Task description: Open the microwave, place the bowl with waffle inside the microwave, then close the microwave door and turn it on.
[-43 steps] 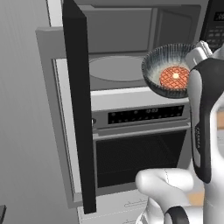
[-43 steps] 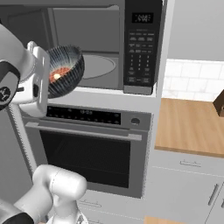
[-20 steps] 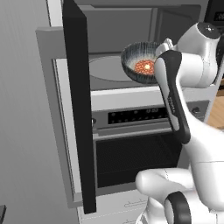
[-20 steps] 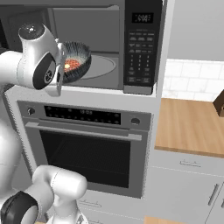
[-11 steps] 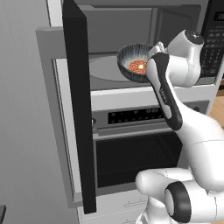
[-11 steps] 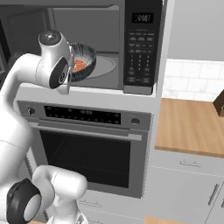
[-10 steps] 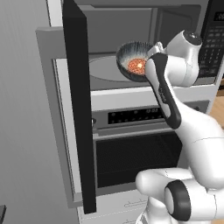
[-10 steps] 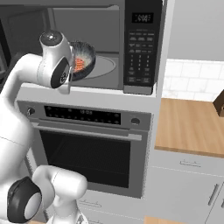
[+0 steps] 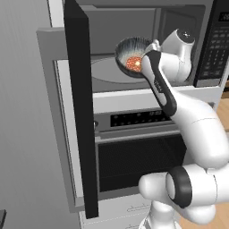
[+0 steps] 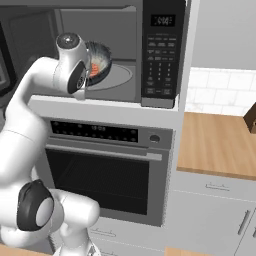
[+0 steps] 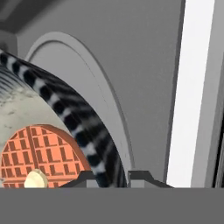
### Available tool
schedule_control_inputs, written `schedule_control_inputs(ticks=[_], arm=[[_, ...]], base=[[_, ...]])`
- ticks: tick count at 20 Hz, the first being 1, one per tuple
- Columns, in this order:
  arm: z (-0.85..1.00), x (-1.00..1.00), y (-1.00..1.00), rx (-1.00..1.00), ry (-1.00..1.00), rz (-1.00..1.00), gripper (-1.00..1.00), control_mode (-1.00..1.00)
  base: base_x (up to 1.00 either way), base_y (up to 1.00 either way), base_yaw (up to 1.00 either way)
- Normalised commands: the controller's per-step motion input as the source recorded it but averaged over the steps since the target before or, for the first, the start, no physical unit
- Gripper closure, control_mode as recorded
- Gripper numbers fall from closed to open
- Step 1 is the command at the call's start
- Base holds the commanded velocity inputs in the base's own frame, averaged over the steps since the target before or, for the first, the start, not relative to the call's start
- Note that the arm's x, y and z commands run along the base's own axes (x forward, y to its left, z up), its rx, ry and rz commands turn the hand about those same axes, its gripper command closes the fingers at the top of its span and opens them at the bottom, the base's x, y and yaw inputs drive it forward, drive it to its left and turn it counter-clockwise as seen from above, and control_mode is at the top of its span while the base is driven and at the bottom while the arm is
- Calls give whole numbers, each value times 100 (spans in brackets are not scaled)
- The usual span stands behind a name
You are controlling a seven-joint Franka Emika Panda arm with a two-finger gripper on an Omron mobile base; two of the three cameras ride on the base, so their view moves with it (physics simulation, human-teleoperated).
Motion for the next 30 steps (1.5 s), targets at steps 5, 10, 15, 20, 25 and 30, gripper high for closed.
schedule_control_inputs(ticks=[5,10,15,20,25,30], arm=[[-4,37,5,0,0,0,100,-100],[-21,39,0,0,1,0,100,-100],[-7,28,3,0,0,0,100,-100],[0,17,4,0,0,0,-100,-100],[0,0,0,0,0,0,-100,-100],[2,-7,0,0,-3,0,-100,-100]], base=[[0,0,0],[0,0,0],[0,0,0],[0,0,0],[0,0,0],[0,0,0]])
